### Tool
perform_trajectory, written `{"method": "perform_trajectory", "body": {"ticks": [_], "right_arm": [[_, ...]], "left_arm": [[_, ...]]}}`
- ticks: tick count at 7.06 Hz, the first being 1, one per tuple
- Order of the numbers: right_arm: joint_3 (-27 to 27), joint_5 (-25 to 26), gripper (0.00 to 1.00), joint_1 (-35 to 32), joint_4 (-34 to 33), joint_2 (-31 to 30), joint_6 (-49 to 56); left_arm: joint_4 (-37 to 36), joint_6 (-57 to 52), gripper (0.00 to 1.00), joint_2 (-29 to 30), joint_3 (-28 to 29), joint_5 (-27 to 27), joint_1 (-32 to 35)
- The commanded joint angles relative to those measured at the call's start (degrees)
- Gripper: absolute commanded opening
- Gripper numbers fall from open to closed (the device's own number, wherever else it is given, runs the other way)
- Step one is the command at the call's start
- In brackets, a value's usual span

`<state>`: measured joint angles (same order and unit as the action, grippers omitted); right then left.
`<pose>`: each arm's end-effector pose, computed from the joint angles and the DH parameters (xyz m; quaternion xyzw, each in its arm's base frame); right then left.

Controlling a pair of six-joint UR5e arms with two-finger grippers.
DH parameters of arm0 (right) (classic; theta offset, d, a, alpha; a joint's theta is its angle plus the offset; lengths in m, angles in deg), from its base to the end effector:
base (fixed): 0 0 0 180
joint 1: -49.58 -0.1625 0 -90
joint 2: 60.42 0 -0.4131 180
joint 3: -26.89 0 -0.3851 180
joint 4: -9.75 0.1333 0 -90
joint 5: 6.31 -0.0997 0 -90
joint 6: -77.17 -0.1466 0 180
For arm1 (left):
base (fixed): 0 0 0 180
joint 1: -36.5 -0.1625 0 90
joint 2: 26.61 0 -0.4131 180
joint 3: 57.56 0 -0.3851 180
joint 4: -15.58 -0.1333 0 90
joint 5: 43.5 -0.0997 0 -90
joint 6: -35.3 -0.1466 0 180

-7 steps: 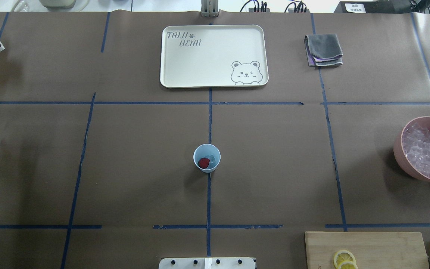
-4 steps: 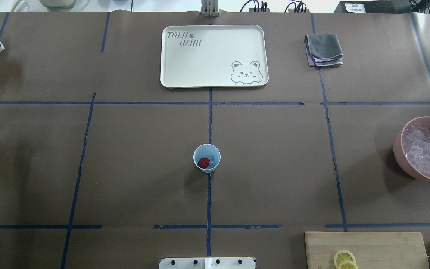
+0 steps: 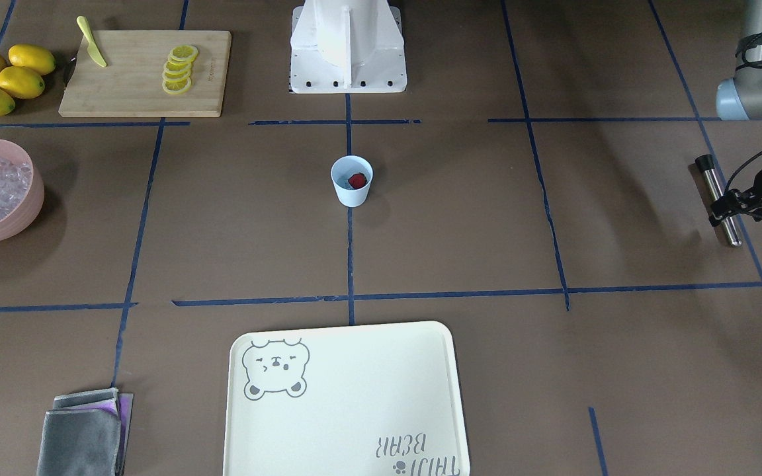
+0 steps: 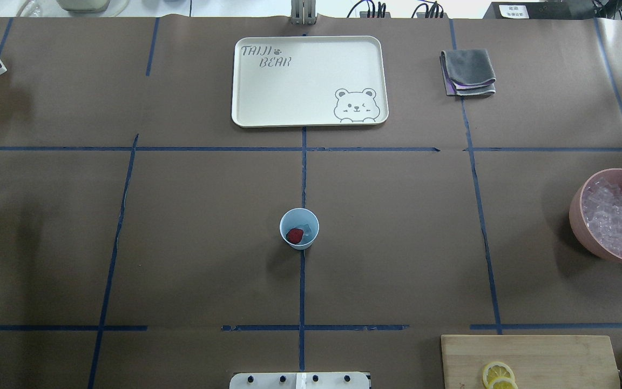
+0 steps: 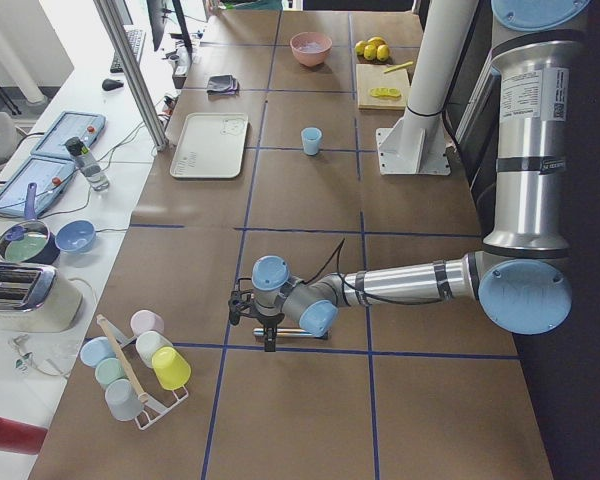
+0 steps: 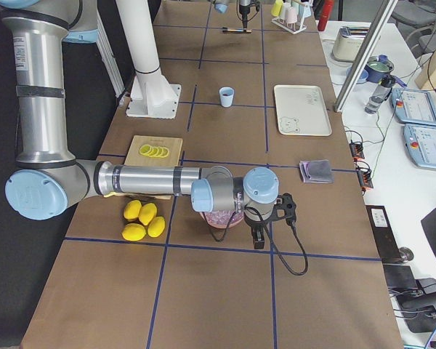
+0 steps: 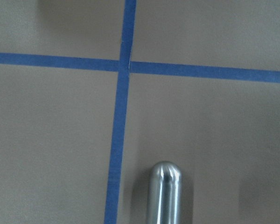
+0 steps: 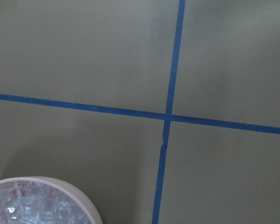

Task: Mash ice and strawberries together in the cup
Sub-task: 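Lower the left gripper onto the metal pestle and grasp it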

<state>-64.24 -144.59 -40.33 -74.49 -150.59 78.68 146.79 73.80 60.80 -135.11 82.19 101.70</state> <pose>0.0231 -0.4943 0.6544 0.0585 -0.4076 -0.0367 0.9106 0.1644 -0.4696 0.7380 0.0268 0.3672 -0.0417 0.9288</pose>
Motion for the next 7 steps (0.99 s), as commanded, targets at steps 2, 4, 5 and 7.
{"method": "perform_trajectory", "body": {"ticks": [2, 4, 5, 7], "right_arm": [[-0.1, 0.03, 0.99, 0.0, 0.03, 0.0, 0.07], [-0.1, 0.03, 0.99, 0.0, 0.03, 0.0, 0.07], [-0.1, 0.03, 0.99, 0.0, 0.03, 0.0, 0.07], [-0.01, 0.03, 0.99, 0.0, 0.03, 0.0, 0.07]], "left_arm": [[0.1, 0.08, 0.89, -0.57, 0.03, 0.0, -0.42], [0.19, 0.0, 0.8, -0.75, 0.03, 0.0, -0.42], [0.19, 0.0, 0.8, -0.75, 0.03, 0.0, -0.42], [0.19, 0.0, 0.77, -0.75, 0.03, 0.0, -0.51]]}}
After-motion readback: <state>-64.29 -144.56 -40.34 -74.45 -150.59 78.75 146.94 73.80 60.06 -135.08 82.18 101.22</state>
